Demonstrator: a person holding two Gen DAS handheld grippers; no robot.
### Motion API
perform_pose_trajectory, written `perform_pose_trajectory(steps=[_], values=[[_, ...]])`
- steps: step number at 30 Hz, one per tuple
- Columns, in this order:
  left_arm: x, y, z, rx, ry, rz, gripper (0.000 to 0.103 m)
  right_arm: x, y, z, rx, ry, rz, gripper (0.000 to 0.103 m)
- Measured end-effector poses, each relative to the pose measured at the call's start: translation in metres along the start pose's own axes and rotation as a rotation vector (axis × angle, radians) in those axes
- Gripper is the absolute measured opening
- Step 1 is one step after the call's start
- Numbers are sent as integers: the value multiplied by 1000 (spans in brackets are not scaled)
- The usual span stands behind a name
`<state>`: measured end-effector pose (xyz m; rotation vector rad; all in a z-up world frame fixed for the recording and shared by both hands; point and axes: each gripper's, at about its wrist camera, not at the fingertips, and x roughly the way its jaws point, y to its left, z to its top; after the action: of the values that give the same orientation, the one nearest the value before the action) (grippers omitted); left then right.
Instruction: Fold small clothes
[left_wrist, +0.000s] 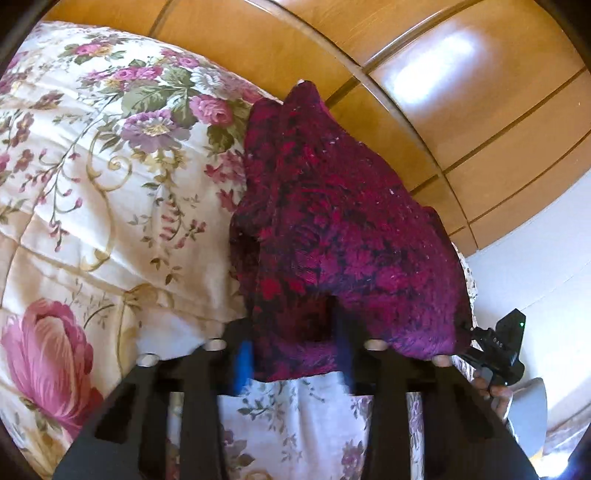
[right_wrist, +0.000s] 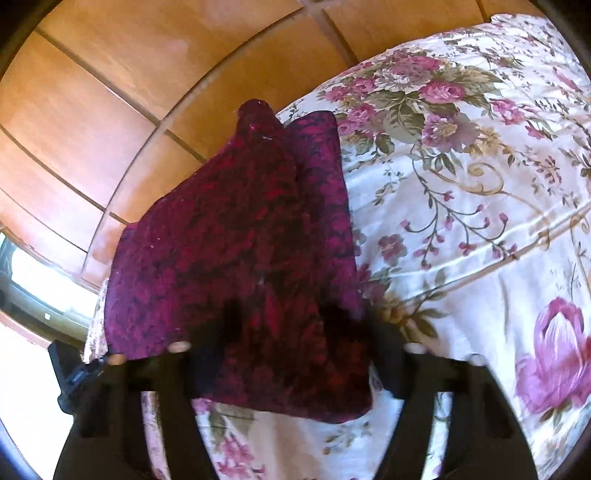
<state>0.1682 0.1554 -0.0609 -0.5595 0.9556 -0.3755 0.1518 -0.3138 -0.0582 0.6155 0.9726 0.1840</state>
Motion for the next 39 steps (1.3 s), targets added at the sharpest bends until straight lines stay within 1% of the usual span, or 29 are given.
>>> perform_pose_trajectory(steps=[1, 3, 4, 7, 9, 12, 15, 16, 18, 19, 20, 21, 22, 23, 25, 27, 28, 30, 31, 33, 37, 39], values=[[1, -2, 3, 8, -4, 9, 22, -4, 4, 0, -16, -8, -4, 34], [-9, -7, 2, 22, -23, 24, 17, -15, 10, -1, -33, -21, 5, 28], [-15, -8, 1, 24, -29, 23, 16, -22, 14, -2, -47, -26, 12, 26], [-33, -14, -4, 48, -43, 21, 15, -39, 23, -13, -98, -20, 11, 25], [-47, -18, -16, 70, -40, 27, 15, -53, 25, -25, -113, -10, 21, 25], [-70, -23, -45, 73, -12, 16, 15, -75, 20, -51, -121, 22, 32, 25], [-87, -28, -76, 94, 28, 27, 15, -89, 14, -81, -124, 76, 14, 25], [-93, -31, -85, 124, 34, 48, 17, -90, 11, -86, -124, 89, 8, 25], [-97, -37, -91, 162, 28, 110, 20, -93, 8, -95, -126, 108, -15, 25], [-100, -39, -90, 174, 26, 133, 26, -94, 7, -95, -127, 104, -20, 32], [-104, -40, -88, 172, 12, 138, 31, -95, 7, -93, -123, 98, -23, 38], [-108, -40, -83, 170, -17, 153, 43, -97, 6, -88, -109, 80, -31, 52], [-110, -39, -78, 173, -39, 169, 52, -101, 6, -83, -97, 56, -31, 66], [-112, -40, -69, 178, -70, 203, 55, -105, 7, -77, -90, 29, -33, 69], [-111, -40, -52, 182, -113, 267, 55, -110, 13, -61, -104, -23, -56, 73], [-105, -44, -34, 209, -148, 340, 55, -108, 20, -44, -114, -58, -60, 78], [-102, -46, -27, 227, -160, 383, 55, -104, 22, -35, -119, -69, -65, 79], [-88, -56, -9, 294, -197, 518, 55, -92, 30, -17, -127, -80, -100, 80], [-84, -61, -3, 312, -215, 562, 55, -84, 33, -10, -134, -77, -114, 80], [-80, -67, 5, 332, -223, 579, 55, -71, 38, 3, -146, -66, -150, 80], [-68, -76, 15, 347, -221, 583, 55, -52, 46, 24, -155, -55, -157, 80], [-61, -80, 20, 359, -212, 577, 55, -42, 50, 34, -176, -51, -179, 80]])
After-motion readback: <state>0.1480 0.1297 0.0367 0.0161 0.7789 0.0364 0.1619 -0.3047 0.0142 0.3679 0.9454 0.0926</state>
